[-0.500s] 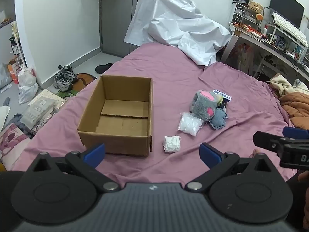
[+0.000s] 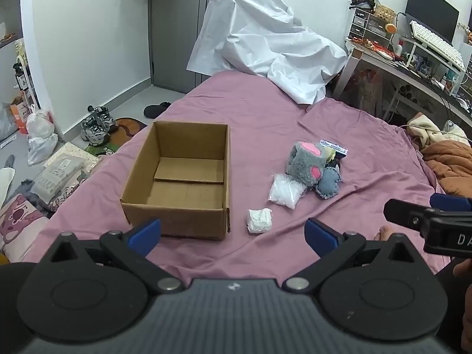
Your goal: Organize soft objects
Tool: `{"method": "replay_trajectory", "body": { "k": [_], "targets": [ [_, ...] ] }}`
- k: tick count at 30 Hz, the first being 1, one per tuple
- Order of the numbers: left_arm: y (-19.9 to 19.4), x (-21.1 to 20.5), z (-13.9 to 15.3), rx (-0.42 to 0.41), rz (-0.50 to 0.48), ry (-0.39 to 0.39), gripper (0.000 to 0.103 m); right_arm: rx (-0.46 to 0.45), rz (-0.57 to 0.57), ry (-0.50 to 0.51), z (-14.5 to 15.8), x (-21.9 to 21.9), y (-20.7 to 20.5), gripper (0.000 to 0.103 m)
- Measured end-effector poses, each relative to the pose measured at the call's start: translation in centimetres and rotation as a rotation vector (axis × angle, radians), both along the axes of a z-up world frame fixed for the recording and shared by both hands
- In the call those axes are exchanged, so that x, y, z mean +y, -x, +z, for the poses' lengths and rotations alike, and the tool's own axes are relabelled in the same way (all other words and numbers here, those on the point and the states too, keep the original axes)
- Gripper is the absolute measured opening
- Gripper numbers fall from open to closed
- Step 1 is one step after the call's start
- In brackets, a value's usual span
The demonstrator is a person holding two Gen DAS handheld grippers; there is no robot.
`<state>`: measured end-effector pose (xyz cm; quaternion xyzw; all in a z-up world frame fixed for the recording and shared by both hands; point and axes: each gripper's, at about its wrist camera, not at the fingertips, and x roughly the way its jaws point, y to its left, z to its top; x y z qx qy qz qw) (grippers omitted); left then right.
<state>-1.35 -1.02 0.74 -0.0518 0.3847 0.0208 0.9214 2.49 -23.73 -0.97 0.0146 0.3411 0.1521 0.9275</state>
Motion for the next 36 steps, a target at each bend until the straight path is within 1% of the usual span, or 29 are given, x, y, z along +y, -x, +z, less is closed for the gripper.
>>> {"method": "replay_trajectory", "body": {
  "k": [7,19,24,36],
  "targets": [
    [-0.2,0.4,0.2,0.005,0.000,0.006,0.103,-0.005,0.010,0.005,0.3,0.3,0.0,0.103],
    [-0.6,0.4,-0.1,0.027,0.005,-0.001,0.103,0.016,0.005,0.011,0.2,0.2,-0.8,0.103],
    [-1.2,0.1,-0.4,0.021,0.019,-0.005,0.103,0.028,0.010,-0.023,-0.3,-0.7,-1.4,0.103],
    [-1.9,-1.0,-1.3,0.032,0.024,-0.026,0.103,0.032,0.037,-0.045,-1.0,-1.7,-2.1,0.103]
  ]
}}
